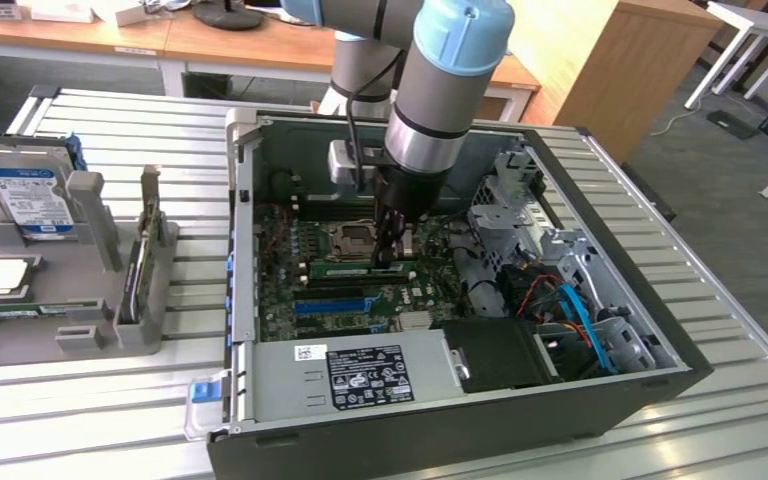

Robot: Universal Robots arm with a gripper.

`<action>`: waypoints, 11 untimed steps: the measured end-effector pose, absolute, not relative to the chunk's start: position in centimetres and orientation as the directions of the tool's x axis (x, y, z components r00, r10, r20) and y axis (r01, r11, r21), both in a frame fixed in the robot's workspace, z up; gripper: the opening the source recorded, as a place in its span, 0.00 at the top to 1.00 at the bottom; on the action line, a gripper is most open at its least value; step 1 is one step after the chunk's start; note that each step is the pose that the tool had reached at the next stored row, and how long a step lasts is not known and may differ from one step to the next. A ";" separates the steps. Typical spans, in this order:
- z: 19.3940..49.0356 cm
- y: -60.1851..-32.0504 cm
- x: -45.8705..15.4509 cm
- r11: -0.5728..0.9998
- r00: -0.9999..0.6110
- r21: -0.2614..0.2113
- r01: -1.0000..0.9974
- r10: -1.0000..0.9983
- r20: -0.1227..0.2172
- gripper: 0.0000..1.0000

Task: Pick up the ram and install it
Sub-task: 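Insert the ram into the slot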

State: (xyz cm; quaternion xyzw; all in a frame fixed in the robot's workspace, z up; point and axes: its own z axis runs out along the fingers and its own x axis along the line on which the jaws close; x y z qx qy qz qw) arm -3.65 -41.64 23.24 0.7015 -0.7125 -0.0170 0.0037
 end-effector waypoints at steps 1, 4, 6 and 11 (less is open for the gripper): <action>23.2 -41.6 -3.7 0.015 -0.016 0.029 -0.999 -1.000 -0.019 0.88; 23.2 -41.6 -3.7 0.015 -0.016 0.029 -0.999 -1.000 -0.019 0.88; 23.2 -41.6 -3.6 0.015 -0.016 0.029 -0.999 -1.000 -0.019 0.88; 23.2 -41.6 -3.7 0.015 -0.016 0.029 -0.999 -1.000 -0.019 0.88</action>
